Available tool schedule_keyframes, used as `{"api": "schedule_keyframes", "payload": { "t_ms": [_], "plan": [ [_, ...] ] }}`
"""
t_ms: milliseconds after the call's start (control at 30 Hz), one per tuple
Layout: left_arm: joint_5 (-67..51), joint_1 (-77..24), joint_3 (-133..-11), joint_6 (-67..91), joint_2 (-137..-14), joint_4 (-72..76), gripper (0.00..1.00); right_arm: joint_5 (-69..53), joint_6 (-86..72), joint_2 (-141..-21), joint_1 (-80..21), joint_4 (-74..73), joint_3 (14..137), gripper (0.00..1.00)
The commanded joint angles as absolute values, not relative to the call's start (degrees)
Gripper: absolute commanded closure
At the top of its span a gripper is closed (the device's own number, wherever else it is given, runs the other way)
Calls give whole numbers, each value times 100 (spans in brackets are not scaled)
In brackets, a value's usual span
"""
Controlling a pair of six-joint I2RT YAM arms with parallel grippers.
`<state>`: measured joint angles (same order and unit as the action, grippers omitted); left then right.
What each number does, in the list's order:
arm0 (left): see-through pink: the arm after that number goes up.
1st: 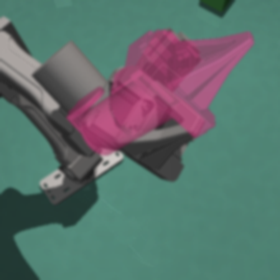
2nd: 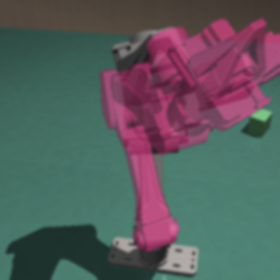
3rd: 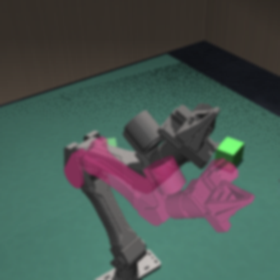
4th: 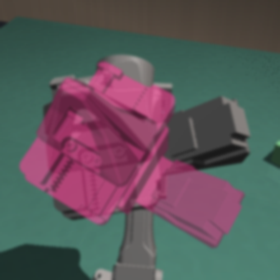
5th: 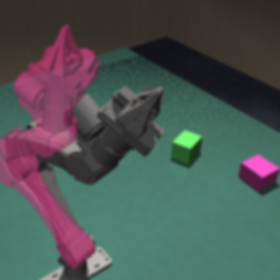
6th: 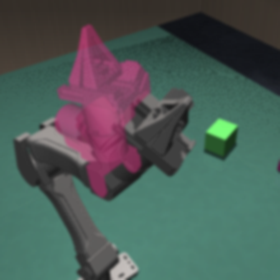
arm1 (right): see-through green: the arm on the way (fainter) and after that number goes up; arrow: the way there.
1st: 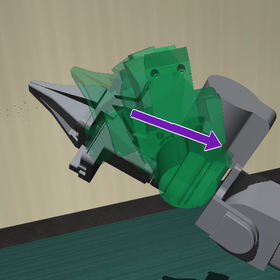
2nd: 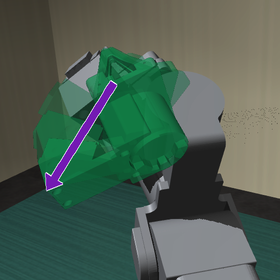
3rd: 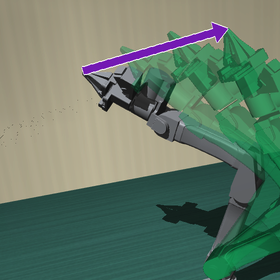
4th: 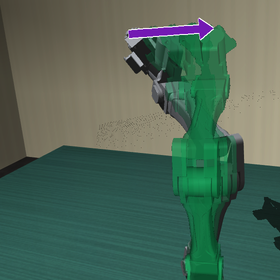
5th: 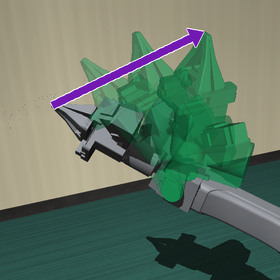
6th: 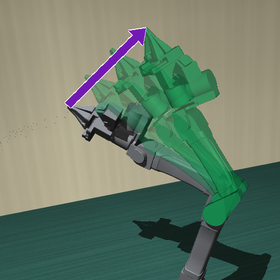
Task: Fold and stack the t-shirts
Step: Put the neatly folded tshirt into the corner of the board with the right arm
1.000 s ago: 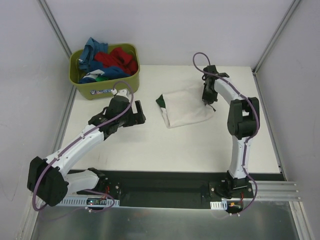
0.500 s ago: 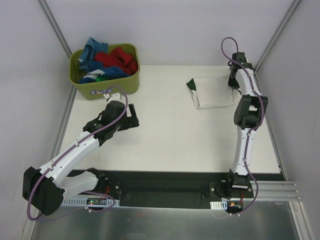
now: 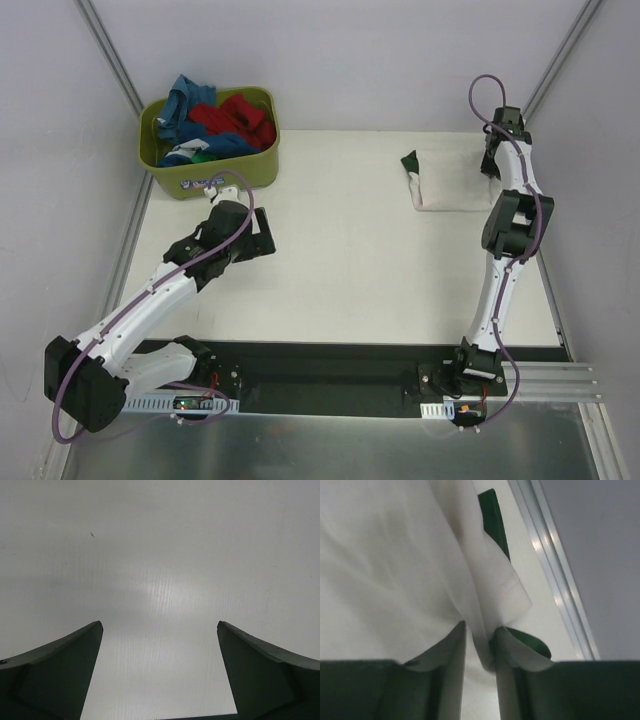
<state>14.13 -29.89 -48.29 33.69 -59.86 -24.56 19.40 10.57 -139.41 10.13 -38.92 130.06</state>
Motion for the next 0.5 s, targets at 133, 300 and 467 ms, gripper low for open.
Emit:
{"api": "schedule_keyframes", "payload": {
  "t_ms": [133, 300, 467],
  "plan": [
    [1512, -2936, -5229, 3322, -5783, -2777, 1, 1802, 941, -13053, 1002, -3963, 12972, 3],
    [1573, -2927, -5343, 3305, -5722, -2830, 1, 759, 923, -11534, 941, -3755, 11992, 3],
    [1485, -2865, -5370, 3252, -5722, -2821, 1, 54, 300, -8858, 940, -1896, 8439, 3]
  ]
}}
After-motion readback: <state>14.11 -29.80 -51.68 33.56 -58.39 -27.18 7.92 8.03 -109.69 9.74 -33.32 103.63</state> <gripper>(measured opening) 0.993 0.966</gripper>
